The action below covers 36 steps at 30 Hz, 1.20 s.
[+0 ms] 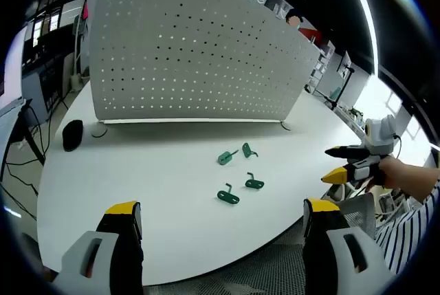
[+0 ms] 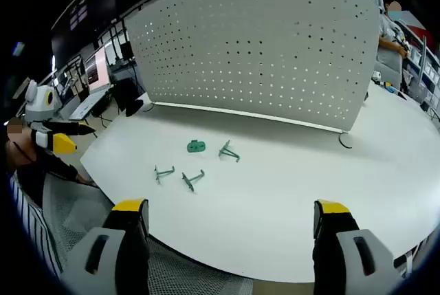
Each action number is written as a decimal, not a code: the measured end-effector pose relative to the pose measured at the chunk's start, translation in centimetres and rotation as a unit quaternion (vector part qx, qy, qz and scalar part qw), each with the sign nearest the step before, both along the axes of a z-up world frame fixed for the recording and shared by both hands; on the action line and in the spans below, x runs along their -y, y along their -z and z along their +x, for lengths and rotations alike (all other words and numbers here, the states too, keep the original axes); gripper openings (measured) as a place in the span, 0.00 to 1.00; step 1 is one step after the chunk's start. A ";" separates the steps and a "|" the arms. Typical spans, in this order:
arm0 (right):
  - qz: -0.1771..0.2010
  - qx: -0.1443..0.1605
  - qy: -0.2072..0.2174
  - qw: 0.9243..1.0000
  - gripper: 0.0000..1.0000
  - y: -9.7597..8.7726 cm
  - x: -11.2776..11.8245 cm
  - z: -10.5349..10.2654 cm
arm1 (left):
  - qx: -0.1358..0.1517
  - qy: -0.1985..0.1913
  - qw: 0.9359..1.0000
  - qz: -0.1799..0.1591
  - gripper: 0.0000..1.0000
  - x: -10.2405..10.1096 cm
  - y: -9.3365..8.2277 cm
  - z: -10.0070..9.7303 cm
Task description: Insert the hook assembly into the mounting plate slot until the hook locks in place.
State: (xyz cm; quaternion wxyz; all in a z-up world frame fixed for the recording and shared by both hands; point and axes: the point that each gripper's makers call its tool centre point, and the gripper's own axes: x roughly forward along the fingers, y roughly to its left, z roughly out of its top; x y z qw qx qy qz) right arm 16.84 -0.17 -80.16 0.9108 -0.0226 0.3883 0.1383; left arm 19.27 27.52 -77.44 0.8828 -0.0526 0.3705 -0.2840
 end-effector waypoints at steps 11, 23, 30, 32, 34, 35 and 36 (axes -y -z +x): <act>0.017 -0.008 -0.006 1.000 0.98 0.2 -0.9 0.2 | -0.006 0.011 1.000 0.002 1.00 0.6 0.2 0.4; 0.028 -0.004 0.006 1.000 0.98 -0.1 -0.5 0.2 | 0.001 0.012 1.000 0.004 1.00 0.2 -0.6 0.5; 0.031 -0.009 -0.003 0.999 0.99 0.1 -1.1 0.3 | 0.000 0.007 1.000 0.000 1.00 0.3 -0.6 0.2; 0.033 -0.002 0.000 0.999 0.99 -0.1 -1.2 0.6 | -0.005 0.007 1.000 -0.002 1.00 0.4 -0.4 -0.1; 0.035 0.000 0.000 0.999 0.99 -0.2 -1.3 0.8 | -0.009 0.008 1.000 -0.002 1.00 0.4 -0.2 -0.3; 0.035 0.000 -0.001 0.999 0.99 -0.2 -1.3 0.8 | -0.009 0.008 1.000 -0.002 1.00 0.4 -0.1 -0.4; 0.033 -0.001 -0.005 0.999 0.99 -0.2 -1.4 0.8 | -0.010 0.007 1.000 -0.002 1.00 0.3 -0.1 -0.4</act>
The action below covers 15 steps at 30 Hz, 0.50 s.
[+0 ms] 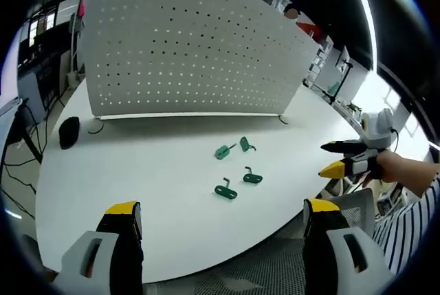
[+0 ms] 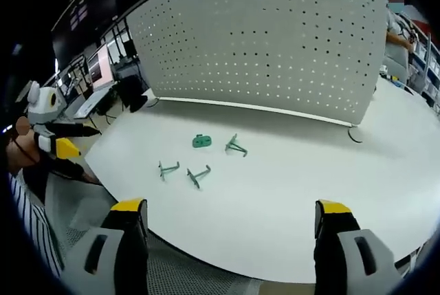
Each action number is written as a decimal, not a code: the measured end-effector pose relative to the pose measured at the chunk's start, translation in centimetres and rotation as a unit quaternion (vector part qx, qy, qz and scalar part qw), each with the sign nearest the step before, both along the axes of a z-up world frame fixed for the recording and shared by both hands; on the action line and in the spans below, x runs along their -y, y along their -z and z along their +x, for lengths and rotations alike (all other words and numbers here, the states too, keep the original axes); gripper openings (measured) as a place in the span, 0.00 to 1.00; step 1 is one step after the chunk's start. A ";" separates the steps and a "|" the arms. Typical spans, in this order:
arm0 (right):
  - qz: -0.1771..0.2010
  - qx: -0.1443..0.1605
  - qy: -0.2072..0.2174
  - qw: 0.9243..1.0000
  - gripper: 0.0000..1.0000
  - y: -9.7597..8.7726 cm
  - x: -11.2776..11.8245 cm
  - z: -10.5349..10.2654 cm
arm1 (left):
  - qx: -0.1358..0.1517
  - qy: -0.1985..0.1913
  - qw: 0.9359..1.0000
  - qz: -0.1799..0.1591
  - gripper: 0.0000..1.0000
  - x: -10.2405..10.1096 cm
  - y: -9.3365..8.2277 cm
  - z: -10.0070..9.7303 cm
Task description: Insert the hook assembly into the mounting plate slot until the hook locks in place.
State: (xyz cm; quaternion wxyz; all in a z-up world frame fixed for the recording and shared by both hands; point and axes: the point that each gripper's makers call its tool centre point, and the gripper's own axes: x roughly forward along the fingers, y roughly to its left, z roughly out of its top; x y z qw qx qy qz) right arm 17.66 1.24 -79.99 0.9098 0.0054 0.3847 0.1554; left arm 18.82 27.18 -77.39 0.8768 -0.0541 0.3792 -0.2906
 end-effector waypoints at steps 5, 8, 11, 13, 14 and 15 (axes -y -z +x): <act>-0.002 0.007 0.012 1.000 0.99 -0.2 0.4 0.3 | -0.001 0.000 1.000 -0.005 1.00 0.1 -0.1 -0.2; 0.001 0.004 0.012 1.000 1.00 -0.2 0.3 0.2 | 0.000 0.002 1.000 -0.005 1.00 0.2 -0.1 -0.3; -0.002 0.004 0.009 1.000 1.00 -0.1 0.2 0.1 | -0.002 0.004 1.000 -0.005 1.00 0.4 0.0 -0.5; 0.005 0.012 0.011 1.000 1.00 -0.3 0.0 0.0 | -0.002 0.005 1.000 -0.006 1.00 0.6 0.1 -0.6; 0.006 0.014 0.013 1.000 1.00 -0.3 0.0 -0.1 | -0.002 0.008 1.000 -0.006 1.00 0.8 0.1 -0.7; 0.006 0.014 0.015 1.000 1.00 -0.2 0.1 -0.3 | -0.002 0.010 1.000 -0.005 1.00 0.9 0.2 -0.7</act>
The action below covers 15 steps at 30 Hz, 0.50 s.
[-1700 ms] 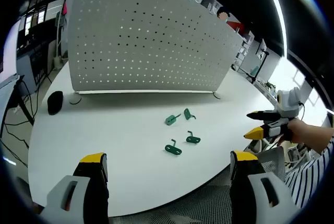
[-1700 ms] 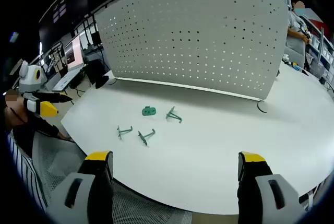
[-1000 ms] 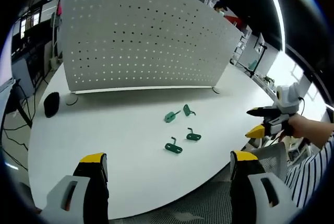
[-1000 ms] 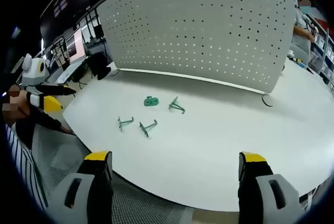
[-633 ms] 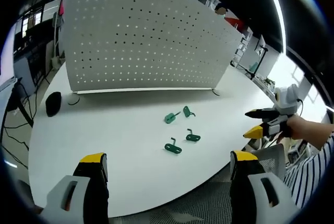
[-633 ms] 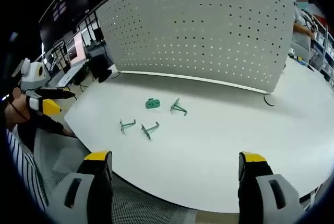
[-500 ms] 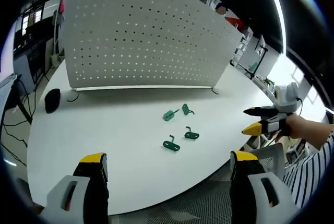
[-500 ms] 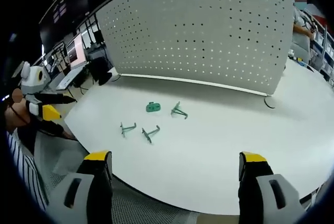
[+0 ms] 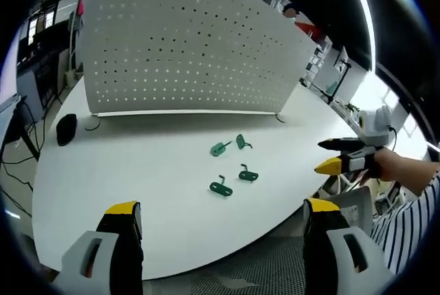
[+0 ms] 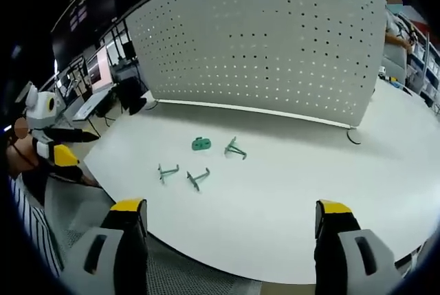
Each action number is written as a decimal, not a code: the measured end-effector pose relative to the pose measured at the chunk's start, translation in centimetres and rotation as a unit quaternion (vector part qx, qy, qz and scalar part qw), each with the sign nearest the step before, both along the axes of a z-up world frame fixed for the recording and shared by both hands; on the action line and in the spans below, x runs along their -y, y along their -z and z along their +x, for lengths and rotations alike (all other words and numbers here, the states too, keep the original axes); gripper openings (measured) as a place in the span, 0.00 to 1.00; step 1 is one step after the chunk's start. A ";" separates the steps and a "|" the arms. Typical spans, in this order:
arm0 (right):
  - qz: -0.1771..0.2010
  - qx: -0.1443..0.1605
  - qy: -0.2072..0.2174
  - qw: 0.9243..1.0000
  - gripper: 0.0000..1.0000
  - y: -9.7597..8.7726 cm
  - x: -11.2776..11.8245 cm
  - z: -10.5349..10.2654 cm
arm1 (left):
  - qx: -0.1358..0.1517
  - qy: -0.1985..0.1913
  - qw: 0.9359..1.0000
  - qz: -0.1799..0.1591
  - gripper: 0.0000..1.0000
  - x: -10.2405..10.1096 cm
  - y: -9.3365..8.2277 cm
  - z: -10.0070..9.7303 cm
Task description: Insert the hook assembly into the mounting plate slot until the hook locks in place.
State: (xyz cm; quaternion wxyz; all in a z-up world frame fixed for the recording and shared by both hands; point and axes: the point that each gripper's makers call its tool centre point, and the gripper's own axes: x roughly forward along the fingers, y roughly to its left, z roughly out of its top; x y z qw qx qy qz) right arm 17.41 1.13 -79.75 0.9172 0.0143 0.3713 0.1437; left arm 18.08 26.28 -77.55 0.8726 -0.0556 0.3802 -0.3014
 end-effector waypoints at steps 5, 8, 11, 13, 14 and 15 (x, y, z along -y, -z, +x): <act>0.000 -0.009 0.004 1.000 1.00 0.4 0.2 -0.7 | -0.001 0.010 1.000 0.001 1.00 0.6 0.1 -0.3; -0.005 -0.007 0.012 1.000 1.00 0.3 0.6 -0.7 | 0.003 0.013 1.000 0.001 1.00 0.9 0.1 -0.3; -0.007 0.005 0.019 1.000 1.00 -0.2 1.0 -0.3 | 0.004 0.016 1.000 0.006 1.00 1.0 0.2 -0.3; -0.003 0.003 0.020 1.000 1.00 -0.2 1.0 -0.3 | 0.004 0.016 1.000 0.004 1.00 1.1 0.2 -0.4; -0.003 0.002 0.019 1.000 1.00 -0.2 1.0 -0.3 | 0.005 0.016 1.000 0.003 1.00 1.1 0.2 -0.4; -0.004 0.002 0.018 1.000 1.00 -0.2 1.0 -0.3 | 0.005 0.016 1.000 0.003 1.00 1.1 0.3 -0.4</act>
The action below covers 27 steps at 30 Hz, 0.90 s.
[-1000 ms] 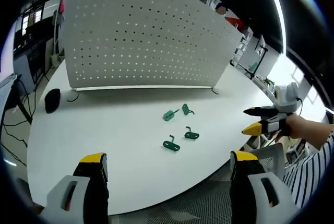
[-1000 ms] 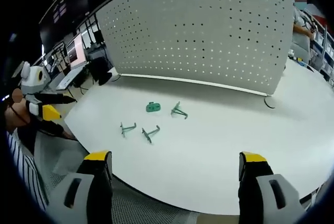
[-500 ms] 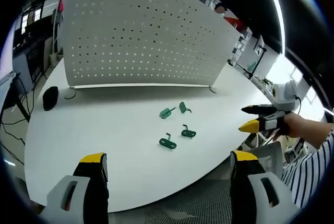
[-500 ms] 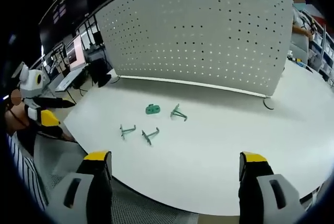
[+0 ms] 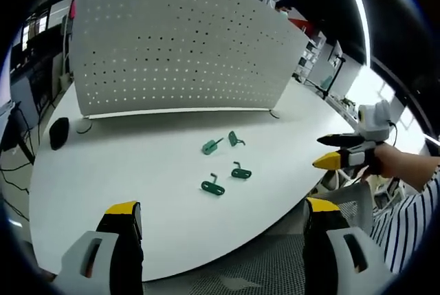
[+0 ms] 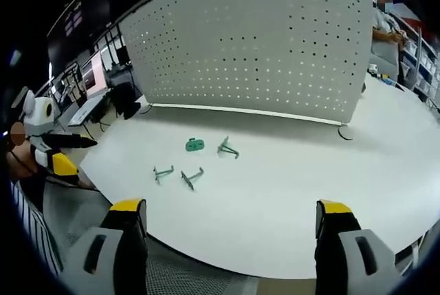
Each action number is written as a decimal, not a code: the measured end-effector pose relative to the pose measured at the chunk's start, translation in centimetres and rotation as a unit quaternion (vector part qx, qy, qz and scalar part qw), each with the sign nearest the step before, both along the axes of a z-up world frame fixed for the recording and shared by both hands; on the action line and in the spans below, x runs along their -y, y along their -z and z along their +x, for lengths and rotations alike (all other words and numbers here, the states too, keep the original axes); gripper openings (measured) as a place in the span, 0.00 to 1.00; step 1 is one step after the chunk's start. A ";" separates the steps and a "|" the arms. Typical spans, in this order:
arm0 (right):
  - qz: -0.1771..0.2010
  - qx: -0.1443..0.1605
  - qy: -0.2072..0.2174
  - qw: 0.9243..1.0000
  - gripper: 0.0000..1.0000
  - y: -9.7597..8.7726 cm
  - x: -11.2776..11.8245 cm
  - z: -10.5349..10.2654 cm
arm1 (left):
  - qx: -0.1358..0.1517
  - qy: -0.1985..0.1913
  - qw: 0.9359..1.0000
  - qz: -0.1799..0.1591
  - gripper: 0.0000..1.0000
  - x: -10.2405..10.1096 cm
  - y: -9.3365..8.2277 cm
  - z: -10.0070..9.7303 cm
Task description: Insert the hook assembly into the mounting plate slot until the hook locks in place.
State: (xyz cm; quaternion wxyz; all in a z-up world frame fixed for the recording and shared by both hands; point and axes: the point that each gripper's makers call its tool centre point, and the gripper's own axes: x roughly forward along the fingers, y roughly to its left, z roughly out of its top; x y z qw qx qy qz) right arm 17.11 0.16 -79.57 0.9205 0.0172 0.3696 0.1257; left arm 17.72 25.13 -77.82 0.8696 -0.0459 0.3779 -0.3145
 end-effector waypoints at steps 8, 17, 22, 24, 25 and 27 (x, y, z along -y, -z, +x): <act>0.007 0.005 -0.006 1.000 1.00 0.0 -0.5 -0.1 | -0.010 0.006 1.000 0.001 1.00 0.3 0.9 -0.3; 0.008 0.001 -0.010 1.000 1.00 0.3 -0.9 -0.1 | -0.016 0.007 1.000 -0.004 1.00 1.6 1.8 0.0; 0.010 0.001 -0.009 1.000 1.00 0.4 -0.5 -0.3 | -0.014 0.019 1.000 0.005 0.96 2.5 2.6 0.2; 0.010 0.000 -0.008 1.000 1.00 0.5 -0.4 -0.4 | -0.011 0.022 1.000 0.005 0.92 2.7 2.9 0.4; 0.009 -0.001 -0.008 1.000 1.00 0.5 -0.3 -0.5 | -0.007 0.022 1.000 0.003 0.90 3.0 3.0 0.6; 0.008 -0.003 -0.007 1.000 1.00 0.6 -0.1 -0.6 | -0.007 0.019 1.000 0.000 0.89 3.3 3.3 1.0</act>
